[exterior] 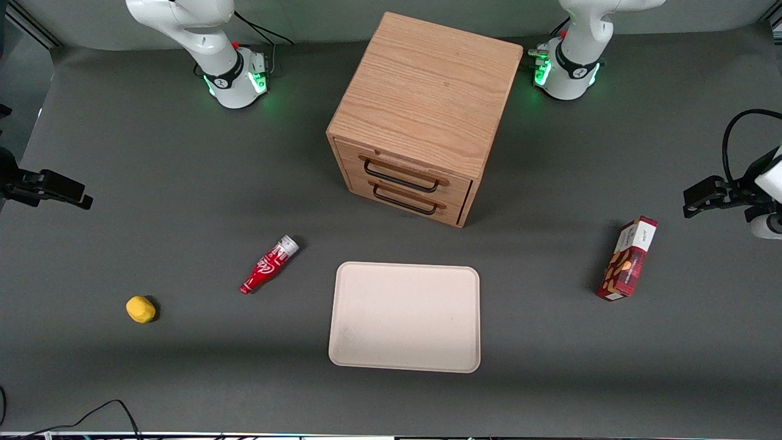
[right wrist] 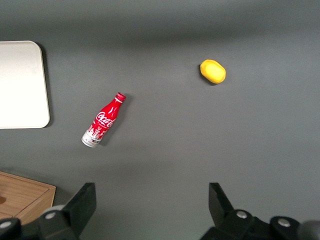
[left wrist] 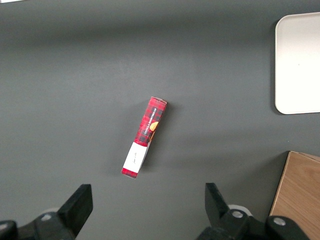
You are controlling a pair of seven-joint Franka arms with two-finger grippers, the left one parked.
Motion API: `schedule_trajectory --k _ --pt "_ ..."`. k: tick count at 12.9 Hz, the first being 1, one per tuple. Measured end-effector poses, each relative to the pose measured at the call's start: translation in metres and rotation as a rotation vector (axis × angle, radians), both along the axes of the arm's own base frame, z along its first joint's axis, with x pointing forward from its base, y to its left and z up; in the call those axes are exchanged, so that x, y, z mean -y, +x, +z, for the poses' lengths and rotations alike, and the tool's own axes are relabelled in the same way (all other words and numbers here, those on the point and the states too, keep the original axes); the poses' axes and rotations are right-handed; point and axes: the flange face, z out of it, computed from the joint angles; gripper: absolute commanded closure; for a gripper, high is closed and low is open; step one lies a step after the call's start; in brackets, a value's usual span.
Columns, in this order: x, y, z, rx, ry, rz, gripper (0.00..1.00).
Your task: Open upper drawer
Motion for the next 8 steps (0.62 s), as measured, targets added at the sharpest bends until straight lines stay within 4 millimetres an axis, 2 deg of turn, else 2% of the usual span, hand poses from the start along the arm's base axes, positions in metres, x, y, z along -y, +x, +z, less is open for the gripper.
schedule_trajectory --k 5,7,8 --pt "-0.003 0.002 0.001 0.004 0.000 0.004 0.00" --pt "-0.015 0.004 -0.001 0.000 0.003 0.028 0.00" --pt "-0.030 0.004 -0.003 -0.002 0.006 0.053 0.00"
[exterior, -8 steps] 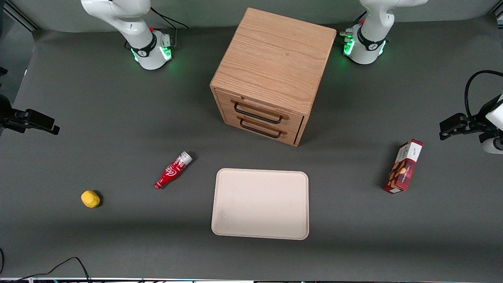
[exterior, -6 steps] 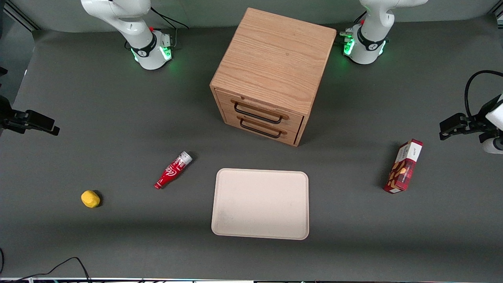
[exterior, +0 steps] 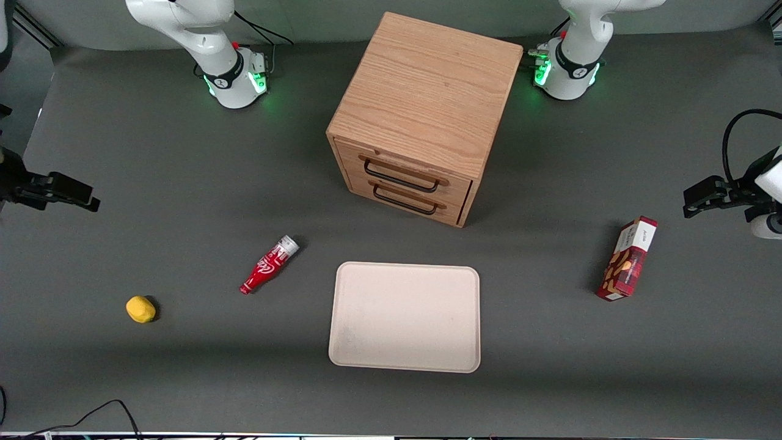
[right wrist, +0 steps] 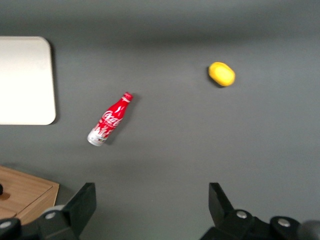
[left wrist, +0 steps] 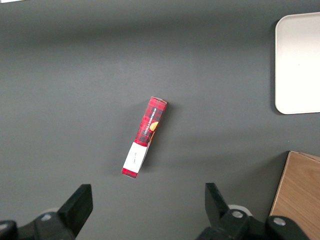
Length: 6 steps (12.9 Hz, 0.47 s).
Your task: Open upper drawer
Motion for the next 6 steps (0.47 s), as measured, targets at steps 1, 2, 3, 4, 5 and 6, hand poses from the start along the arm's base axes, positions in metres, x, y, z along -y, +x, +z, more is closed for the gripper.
schedule_trajectory --k 1,2,3,4,5,6 --pt "-0.019 0.000 -0.002 -0.003 0.004 0.034 0.00" --pt "-0.042 0.000 -0.004 -0.007 0.010 0.074 0.00" --pt "-0.065 -0.001 -0.007 -0.012 0.016 0.115 0.00" --pt "-0.088 -0.003 -0.010 -0.020 0.024 0.158 0.00" --pt "-0.112 -0.005 -0.015 -0.029 0.035 0.202 0.00" --pt "-0.138 -0.007 -0.022 -0.042 0.056 0.247 0.00"
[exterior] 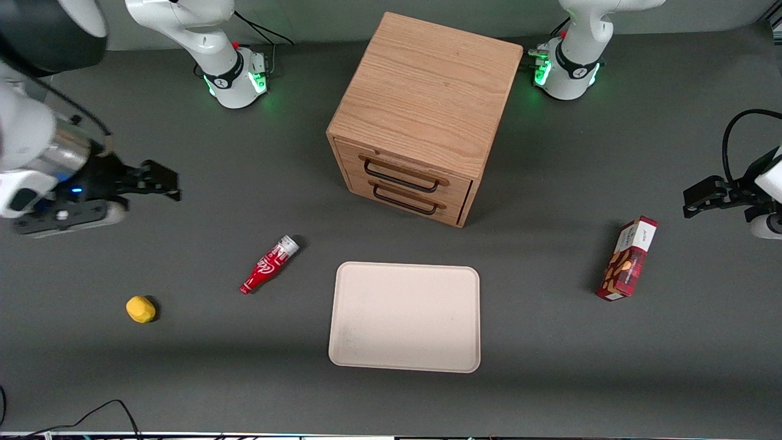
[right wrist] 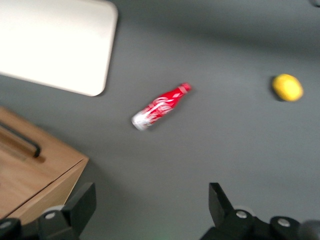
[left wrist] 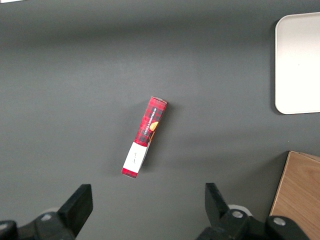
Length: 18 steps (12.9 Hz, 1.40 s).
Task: Open upper drawer
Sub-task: 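Move the right gripper toward the upper drawer's black handle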
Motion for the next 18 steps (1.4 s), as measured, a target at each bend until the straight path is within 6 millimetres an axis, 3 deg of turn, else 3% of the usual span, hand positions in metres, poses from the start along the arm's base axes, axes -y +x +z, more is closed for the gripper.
schedule_trajectory --k 4,9,12,16,18 --pt "-0.083 0.000 -0.031 -0.030 0.143 0.119 0.00" --pt "-0.180 -0.008 -0.085 -0.052 0.231 0.250 0.00" --pt "-0.219 -0.014 -0.117 -0.057 0.281 0.291 0.00" --pt "-0.277 -0.041 -0.155 -0.090 0.302 0.370 0.00" --pt "-0.296 -0.051 -0.170 -0.103 0.318 0.392 0.00"
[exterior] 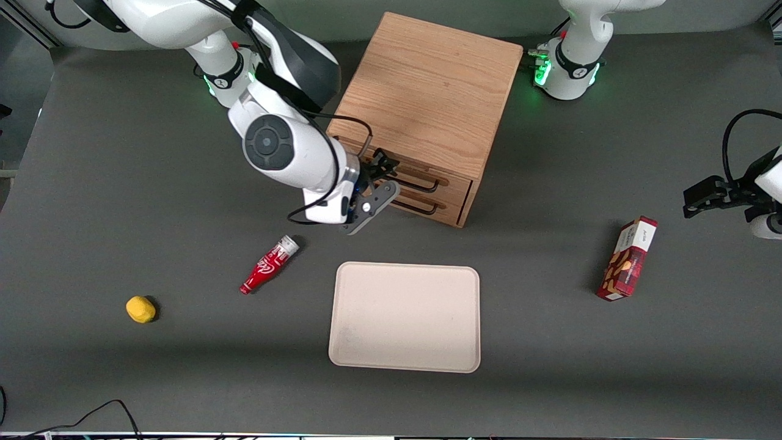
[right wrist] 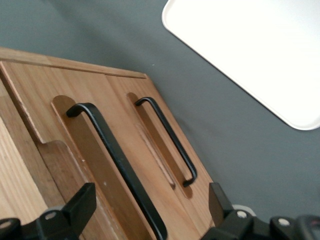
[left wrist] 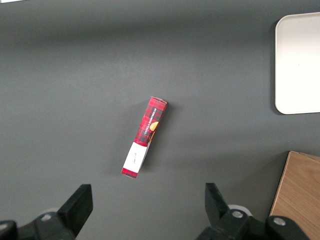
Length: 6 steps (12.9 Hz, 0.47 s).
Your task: Open upper drawer
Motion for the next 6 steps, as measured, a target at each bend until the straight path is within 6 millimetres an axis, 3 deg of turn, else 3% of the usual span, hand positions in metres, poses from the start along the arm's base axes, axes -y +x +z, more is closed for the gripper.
schedule_trajectory --k 3,6 --pt "-0.013 -0.009 -0.029 -0.001 0.022 0.000 0.00" --pt "-0.014 -0.009 -0.046 0.004 0.037 -0.015 0.00"
